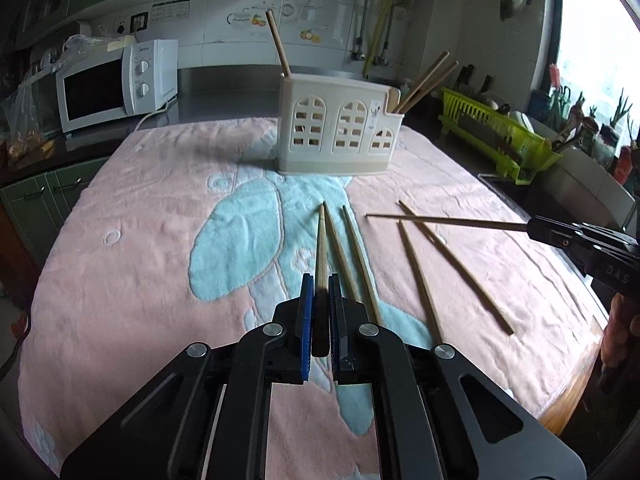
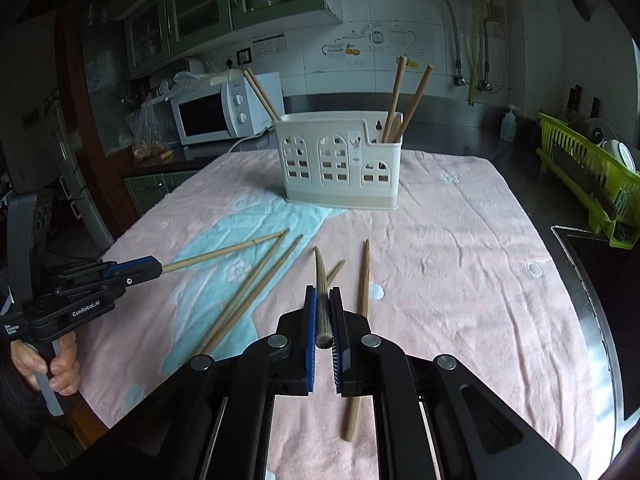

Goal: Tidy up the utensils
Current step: 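Grasp a chopstick with the left tool while the right tool lifts its chopstick, then carry both chopsticks upright over the white holder and lower them in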

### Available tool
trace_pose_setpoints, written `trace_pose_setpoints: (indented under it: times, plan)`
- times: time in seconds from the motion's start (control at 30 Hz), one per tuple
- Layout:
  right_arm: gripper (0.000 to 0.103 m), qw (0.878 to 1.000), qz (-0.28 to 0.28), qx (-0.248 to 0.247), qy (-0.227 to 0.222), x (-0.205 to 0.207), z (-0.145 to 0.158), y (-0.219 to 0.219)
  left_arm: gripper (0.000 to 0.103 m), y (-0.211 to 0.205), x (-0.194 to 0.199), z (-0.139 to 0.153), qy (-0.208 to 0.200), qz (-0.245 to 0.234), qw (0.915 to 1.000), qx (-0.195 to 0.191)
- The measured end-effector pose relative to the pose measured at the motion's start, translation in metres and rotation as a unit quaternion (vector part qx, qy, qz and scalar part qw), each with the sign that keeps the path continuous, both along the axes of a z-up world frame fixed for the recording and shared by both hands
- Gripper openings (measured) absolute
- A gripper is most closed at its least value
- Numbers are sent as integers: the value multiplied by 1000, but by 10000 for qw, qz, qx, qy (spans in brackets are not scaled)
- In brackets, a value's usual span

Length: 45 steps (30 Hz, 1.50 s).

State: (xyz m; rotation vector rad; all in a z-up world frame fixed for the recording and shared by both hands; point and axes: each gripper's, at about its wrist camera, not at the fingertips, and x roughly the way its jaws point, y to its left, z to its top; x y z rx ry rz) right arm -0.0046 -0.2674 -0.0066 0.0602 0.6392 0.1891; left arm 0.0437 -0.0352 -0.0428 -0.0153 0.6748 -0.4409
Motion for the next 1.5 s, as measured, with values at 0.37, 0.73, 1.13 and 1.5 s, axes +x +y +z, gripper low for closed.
trace_pose_setpoints:
  times: [0.37, 0.73, 1.13, 1.5]
  plan:
    - [6, 9983, 77, 418, -404, 27, 43, -9, 5, -4, 22, 40, -679, 72, 9972, -304]
    - [6, 9970, 159, 201, -727, 69, 107, -26, 5, -8, 67, 90, -740, -52, 9963, -439]
    - [6, 9946, 19, -350, -980, 111, 176, -43, 5, -25, 102, 160, -1215, -78, 9912, -514]
    - [6, 9963, -164, -629, -556, 174, 172, -51, 5, -44, 130, 242, -2366, 335, 9687, -677]
